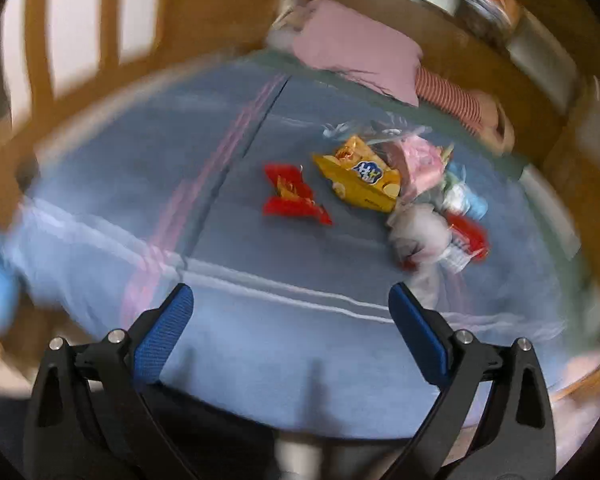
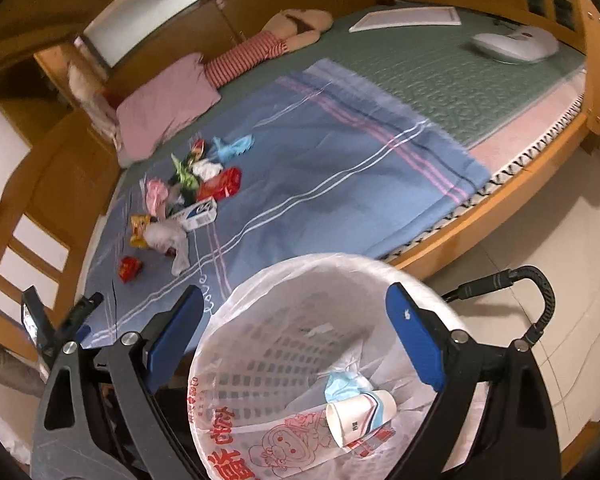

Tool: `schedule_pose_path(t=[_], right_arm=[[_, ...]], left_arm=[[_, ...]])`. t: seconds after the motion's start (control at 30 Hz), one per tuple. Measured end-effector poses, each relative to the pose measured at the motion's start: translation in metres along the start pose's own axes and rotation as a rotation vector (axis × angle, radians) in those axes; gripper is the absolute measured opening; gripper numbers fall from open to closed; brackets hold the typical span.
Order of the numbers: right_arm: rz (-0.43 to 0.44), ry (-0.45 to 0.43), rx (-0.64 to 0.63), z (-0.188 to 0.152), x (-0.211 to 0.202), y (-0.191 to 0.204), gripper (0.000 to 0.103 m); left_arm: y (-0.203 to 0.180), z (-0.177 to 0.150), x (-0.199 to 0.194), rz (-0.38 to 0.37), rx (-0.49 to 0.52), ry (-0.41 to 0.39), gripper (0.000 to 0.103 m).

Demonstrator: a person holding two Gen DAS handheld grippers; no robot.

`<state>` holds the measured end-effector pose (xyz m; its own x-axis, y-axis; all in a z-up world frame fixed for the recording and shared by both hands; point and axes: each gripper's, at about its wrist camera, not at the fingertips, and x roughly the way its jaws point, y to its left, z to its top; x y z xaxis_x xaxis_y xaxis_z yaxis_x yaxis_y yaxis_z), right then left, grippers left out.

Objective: Collect trash
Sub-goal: 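Carry the cup and mask to the bin and open both grippers over it, then reach the right gripper to the white plastic bag and grasp it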

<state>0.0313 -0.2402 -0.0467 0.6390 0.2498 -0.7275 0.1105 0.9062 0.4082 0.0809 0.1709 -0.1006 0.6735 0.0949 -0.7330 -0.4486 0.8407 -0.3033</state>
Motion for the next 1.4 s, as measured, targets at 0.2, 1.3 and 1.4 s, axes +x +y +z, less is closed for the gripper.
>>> schedule_pose_path(t=[0.2, 1.3, 1.4], right_arm=[[0.054, 0.093, -0.024, -0.01, 0.028, 0.035, 0.091], [0.151, 0.481, -0.199, 0.045, 0.313, 0.244, 0.038], [0.113, 0.527, -0.276, 0.048, 0.297, 0.239, 0.034]], left_arm=[[0.002, -0.004, -0.004, -0.003, 0.024, -0.003, 0.098], [0.065, 0.002, 0.001, -0.049, -0.406, 0.024, 0.1], [0.063, 0.002, 0.004, -0.056, -0.409, 0.043, 0.1]])
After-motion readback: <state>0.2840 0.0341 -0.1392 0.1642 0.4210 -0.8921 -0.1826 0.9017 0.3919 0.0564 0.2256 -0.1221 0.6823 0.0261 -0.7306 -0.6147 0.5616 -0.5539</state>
